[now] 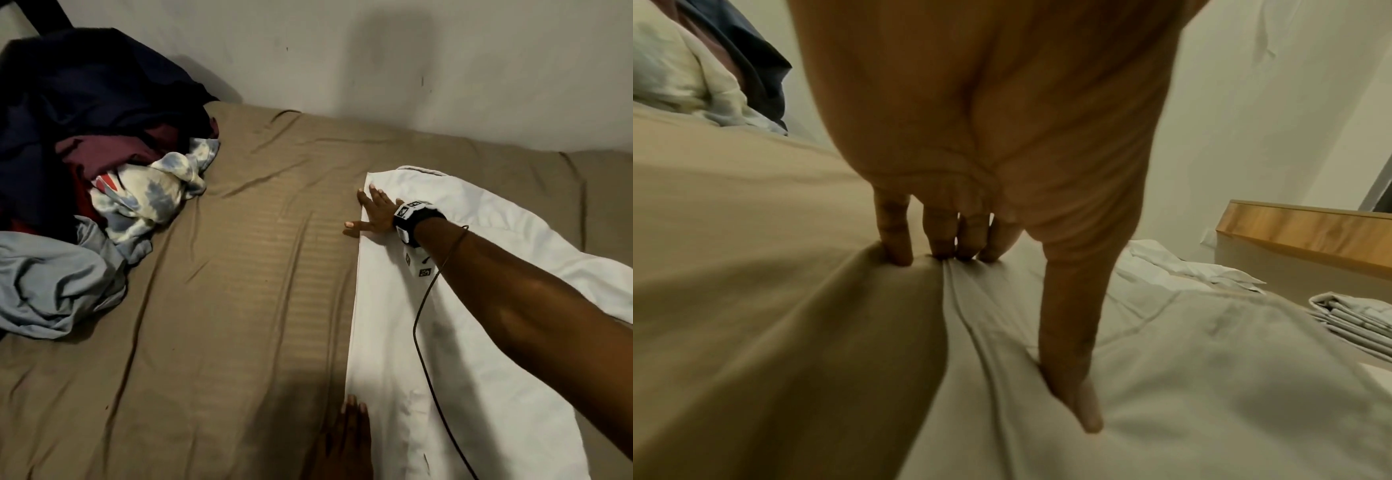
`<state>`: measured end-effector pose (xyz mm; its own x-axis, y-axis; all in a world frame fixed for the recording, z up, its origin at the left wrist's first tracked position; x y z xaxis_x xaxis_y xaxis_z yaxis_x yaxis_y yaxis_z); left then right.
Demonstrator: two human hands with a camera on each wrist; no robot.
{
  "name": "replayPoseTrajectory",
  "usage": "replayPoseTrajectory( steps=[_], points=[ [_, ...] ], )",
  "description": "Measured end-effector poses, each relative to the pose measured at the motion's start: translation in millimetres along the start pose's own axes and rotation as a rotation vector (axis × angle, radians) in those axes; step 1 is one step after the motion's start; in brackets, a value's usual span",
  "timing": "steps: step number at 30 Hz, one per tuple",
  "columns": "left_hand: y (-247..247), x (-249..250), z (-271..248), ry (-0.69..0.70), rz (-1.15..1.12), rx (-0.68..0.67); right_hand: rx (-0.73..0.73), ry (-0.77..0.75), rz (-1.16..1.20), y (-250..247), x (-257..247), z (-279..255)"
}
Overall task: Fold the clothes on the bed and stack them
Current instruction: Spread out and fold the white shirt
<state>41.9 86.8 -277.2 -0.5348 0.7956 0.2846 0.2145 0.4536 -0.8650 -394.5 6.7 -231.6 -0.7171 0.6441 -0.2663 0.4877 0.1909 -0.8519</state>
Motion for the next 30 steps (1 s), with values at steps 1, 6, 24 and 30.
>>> replayPoseTrajectory(
  steps=[1,6,24,30],
  points=[
    [0,0,2,-0.001,-0.031,-0.011,0.011,-0.015,0.020,-8,-1,-8],
    [-17,-12,-16,0.052,-0.069,-0.150,0.160,-0.146,-0.076,7,-10,-121],
    [-34,-10,-71,-0.016,0.118,-0.091,0.134,-0.133,0.024,264,-111,-433],
    [-32,-13,-93,-0.123,-0.275,0.000,0.591,0.539,0.301,266,-36,-526]
  ],
)
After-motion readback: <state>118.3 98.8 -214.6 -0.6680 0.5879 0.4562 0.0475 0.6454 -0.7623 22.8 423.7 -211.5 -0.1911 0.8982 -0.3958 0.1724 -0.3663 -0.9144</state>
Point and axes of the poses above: each hand's wrist, its own z-axis towards the middle knuckle, its own y-axis out of the palm, x = y × z, the point moved 4 cm from there along z, towards the middle knuckle, and after that the axes turned 15 degrees about -y, right-handed, at the moved point
